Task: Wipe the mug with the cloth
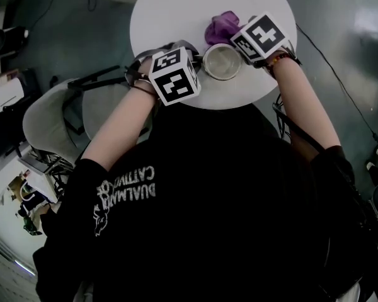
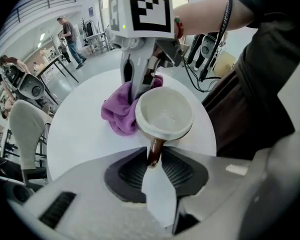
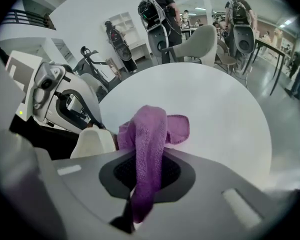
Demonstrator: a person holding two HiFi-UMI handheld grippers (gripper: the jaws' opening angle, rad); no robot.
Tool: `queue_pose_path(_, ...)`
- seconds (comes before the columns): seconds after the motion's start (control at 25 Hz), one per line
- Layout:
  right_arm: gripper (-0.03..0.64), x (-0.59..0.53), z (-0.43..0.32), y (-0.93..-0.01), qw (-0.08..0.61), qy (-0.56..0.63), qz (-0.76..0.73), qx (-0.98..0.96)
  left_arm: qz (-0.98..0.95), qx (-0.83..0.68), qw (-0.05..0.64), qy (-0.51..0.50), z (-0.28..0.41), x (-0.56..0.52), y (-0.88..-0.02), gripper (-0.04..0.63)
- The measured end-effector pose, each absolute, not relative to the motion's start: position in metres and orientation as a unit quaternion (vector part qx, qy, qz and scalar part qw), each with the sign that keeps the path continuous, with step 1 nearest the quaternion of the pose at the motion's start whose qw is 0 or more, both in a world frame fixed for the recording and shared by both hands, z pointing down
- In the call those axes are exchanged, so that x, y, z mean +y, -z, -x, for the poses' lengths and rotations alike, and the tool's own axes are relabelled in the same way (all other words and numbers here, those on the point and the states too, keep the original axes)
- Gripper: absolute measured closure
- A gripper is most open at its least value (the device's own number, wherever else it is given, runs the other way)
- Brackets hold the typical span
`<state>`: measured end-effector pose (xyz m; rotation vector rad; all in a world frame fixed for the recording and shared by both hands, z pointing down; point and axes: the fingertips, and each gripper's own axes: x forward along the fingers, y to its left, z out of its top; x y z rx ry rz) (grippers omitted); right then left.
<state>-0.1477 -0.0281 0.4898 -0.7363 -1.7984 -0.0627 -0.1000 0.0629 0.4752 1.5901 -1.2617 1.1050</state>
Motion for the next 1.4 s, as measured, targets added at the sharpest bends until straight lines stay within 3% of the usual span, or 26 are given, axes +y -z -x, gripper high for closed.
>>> queue_pose_path(0.72,0.575,-0.054,0.058,-0.496,0.519,-0.07,0.271,-0.808,-0.616,-0.48,0.419,-0.464,0.09,0.07,-0.478,0.512)
queue_pose_path(1.0,0.575,-0.024,0.036,-0.486,0.468,-0.065,0.281,-0.836,-0.619,-0.458,0.422,-0.478,0.086,0.072,-0.475,0.515)
queue_pose_path(1.4,0.578,0.01,0.021,-0.497,0.466,-0.065,0.281,-0.836,-0.635,-0.418,0.42,-0.495,0.083,0.076,-0.485,0.522)
